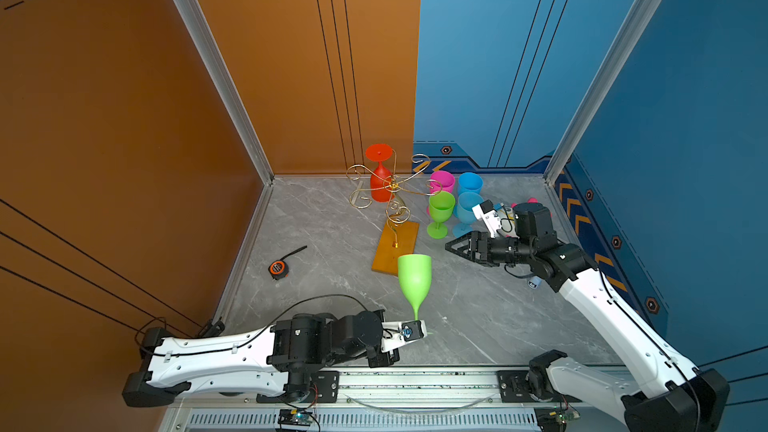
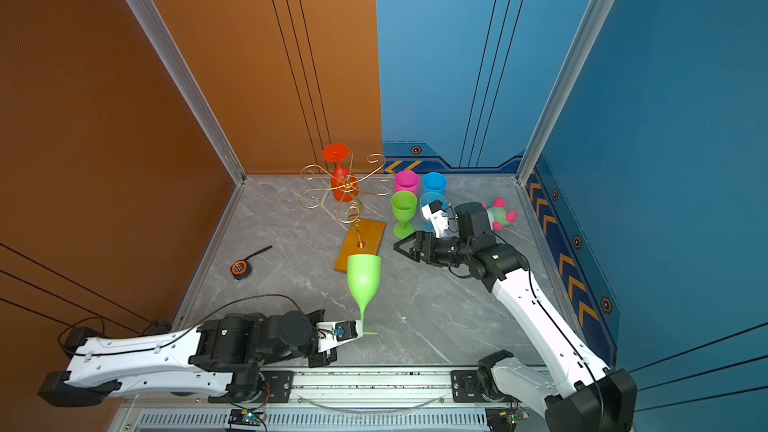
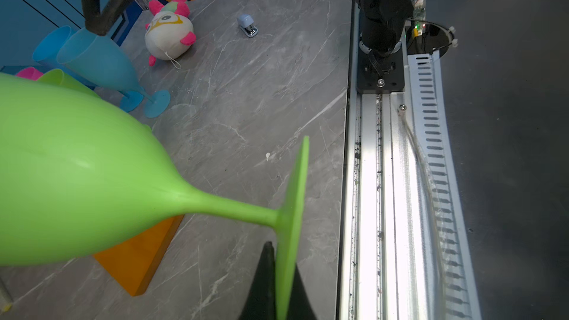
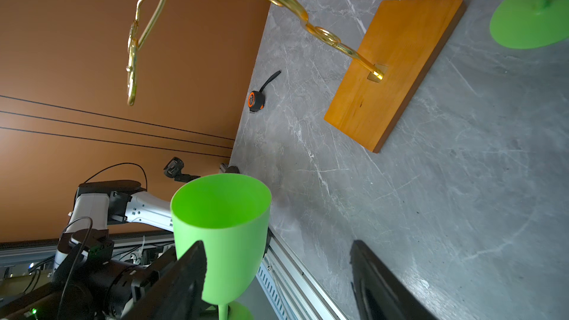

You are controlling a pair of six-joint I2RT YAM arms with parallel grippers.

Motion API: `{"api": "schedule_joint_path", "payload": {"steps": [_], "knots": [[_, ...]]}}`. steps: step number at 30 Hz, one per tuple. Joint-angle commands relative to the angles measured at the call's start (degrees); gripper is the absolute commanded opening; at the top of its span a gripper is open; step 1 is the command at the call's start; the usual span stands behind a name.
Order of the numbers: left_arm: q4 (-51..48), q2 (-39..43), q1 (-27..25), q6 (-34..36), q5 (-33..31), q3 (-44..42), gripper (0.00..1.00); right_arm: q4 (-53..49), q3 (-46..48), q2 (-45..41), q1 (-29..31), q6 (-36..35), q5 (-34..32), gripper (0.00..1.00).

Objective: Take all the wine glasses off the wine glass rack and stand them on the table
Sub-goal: 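Pull the glass back with the left gripper while the right opens and withdraws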

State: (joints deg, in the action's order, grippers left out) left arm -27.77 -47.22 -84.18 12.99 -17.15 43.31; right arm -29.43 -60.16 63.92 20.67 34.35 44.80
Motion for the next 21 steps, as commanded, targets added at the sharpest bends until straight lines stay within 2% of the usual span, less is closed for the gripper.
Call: {"api": "schedule_joint_path", "payload": {"steps": [1,9,16,21], "knots": [[-0.4,-1.2,-3.0,9.8,-13.0,-1.2,0.0,-3.8,-3.4,1.3,0.9,-1.5,0.0,0.74],[-0.3,-3.3,-5.6,23.4,-27.5,-4.9,0.0,-6.8,-8.8,4.2,4.5,-3.4,1.5,0.73],[0.8,-5.0,-6.6,29.3,-35.7,-5.8,0.0,-9.0,-10.2,6.4,7.3,-5.2,1.3,0.68],[1.3,-6.0,-7.0,31.5,-40.2,-6.7,0.0,-10.7,-11.3,8.6,10.0,-6.4,1.4,0.59]]}}
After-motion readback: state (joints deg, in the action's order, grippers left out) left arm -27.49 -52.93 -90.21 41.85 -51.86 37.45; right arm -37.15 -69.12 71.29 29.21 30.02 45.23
